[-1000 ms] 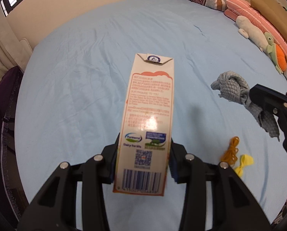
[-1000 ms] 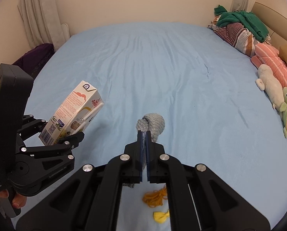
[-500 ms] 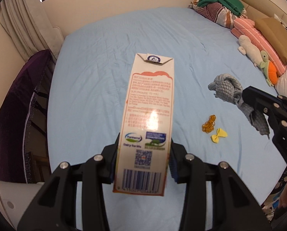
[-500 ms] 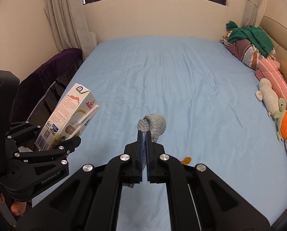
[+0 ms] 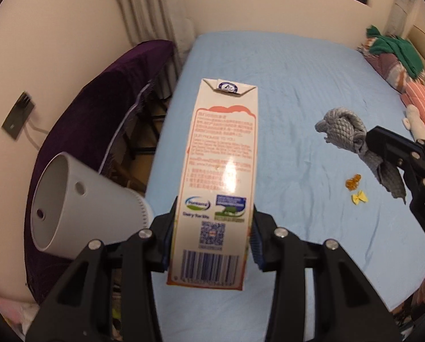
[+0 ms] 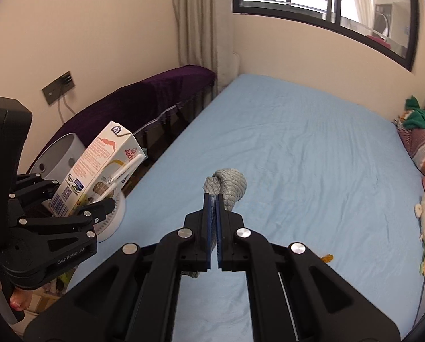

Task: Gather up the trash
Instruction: 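Carry the milk carton and grey sock over to the grey bin, then open the right tool over the bin while the left tool releases the carton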

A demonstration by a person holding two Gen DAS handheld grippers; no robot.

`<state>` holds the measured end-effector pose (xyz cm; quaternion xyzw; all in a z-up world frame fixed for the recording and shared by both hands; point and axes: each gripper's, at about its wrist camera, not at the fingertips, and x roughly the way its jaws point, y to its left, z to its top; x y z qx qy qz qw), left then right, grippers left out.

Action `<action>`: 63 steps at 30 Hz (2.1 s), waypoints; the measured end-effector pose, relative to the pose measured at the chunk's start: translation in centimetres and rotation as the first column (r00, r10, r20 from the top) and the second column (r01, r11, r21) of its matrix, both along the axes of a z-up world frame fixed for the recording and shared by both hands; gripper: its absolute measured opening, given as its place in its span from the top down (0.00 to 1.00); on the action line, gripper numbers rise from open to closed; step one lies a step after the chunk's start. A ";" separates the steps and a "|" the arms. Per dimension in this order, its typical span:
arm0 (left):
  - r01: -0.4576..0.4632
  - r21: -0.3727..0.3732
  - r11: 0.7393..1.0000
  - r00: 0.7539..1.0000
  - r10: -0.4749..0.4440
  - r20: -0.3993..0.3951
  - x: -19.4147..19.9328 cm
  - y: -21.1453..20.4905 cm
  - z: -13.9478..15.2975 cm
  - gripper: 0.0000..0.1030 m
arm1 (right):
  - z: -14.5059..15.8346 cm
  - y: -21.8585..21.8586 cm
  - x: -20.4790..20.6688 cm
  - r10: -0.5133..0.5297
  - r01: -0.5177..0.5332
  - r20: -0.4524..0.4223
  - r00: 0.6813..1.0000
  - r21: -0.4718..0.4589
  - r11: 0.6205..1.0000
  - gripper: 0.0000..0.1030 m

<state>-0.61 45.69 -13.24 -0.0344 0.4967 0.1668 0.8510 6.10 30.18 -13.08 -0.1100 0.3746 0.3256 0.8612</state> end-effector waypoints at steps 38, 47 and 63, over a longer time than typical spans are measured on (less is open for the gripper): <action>-0.499 -0.102 0.860 0.857 0.508 0.089 -18.0 30.0 1.9 0.59 | 2.6 40.3 -14.1 0.509 -0.506 0.044 0.860 -0.069 0.860 0.97; -0.491 -0.120 0.863 0.862 0.501 0.073 -16.1 32.4 0.3 0.59 | 1.1 41.8 -12.5 0.525 -0.520 0.031 0.850 -0.099 0.848 0.72; -0.463 -0.152 0.873 0.879 0.475 0.052 -14.2 32.3 -1.0 0.27 | -0.2 41.5 -10.0 0.489 -0.484 0.014 0.872 -0.131 0.865 0.72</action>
